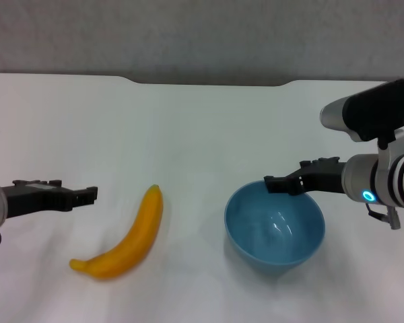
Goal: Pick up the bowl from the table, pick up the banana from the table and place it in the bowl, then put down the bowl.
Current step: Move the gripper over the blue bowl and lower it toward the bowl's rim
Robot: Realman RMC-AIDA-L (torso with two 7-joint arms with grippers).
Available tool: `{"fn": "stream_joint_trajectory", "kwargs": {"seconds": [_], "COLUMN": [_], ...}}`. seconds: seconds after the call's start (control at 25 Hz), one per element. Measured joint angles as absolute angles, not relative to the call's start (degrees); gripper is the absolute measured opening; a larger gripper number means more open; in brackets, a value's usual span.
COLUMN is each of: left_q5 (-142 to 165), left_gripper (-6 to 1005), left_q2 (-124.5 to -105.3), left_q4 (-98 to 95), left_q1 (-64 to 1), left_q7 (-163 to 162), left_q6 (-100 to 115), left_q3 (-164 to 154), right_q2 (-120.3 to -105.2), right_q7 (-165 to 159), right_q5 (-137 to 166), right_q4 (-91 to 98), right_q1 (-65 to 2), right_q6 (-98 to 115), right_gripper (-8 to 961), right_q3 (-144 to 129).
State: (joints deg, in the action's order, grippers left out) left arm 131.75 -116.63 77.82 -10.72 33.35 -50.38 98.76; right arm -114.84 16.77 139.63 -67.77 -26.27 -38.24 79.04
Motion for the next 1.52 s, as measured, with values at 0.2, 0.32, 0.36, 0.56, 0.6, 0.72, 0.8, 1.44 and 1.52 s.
{"fn": "stream_joint_trajectory", "kwargs": {"seconds": [0.2,0.32,0.36,0.56,0.6,0.72,0.8,1.44,1.52], "left_q5": [141.44,145.79,146.79,147.62,147.66,147.72,147.76,147.89,147.87], "left_gripper": [796,796,796,796,796,796,796,796,796], "left_q2": [-116.8,-116.87,-116.9,-116.9,-116.89,-116.89,-116.89,-116.89,-116.89], "left_q4": [78.54,79.09,79.31,79.88,79.89,79.82,79.68,79.51,79.6], "left_q1": [-12.52,-12.64,-12.65,-12.68,-12.66,-12.63,-12.63,-12.74,-12.75], "left_q7": [28.27,26.59,26.32,26.05,26.0,25.89,25.75,25.66,25.66], "left_q6": [-51.68,-51.34,-51.27,-51.03,-50.97,-50.77,-50.39,-49.63,-49.59], "left_q3": [96.03,93.32,92.53,92.03,92.15,92.26,92.15,91.93,91.93], "right_q2": [-114.87,-114.87,-114.87,-114.86,-114.84,-114.84,-114.88,-115.01,-115.02], "right_q7": [12.7,10.8,9.63,3.76,2.79,2.39,2.25,0.96,1.09], "right_q5": [143.7,144.48,145.1,148.69,149.05,149.01,148.88,143.73,143.12], "right_q4": [-69.68,-69.72,-69.52,-67.13,-66.25,-65.31,-64.45,-52.84,-52.04], "right_q1": [-26.41,-26.16,-26.09,-26.95,-27.85,-28.75,-29.24,-37.11,-37.58], "right_q6": [-40.96,-41.38,-41.4,-42.67,-43.61,-44.22,-44.42,-46.71,-46.83], "right_gripper": [883,883,882,881,881,881,880,808,783], "right_q3": [79.27,79.4,79.41,79.45,79.48,79.65,79.74,79.38,79.37]}}
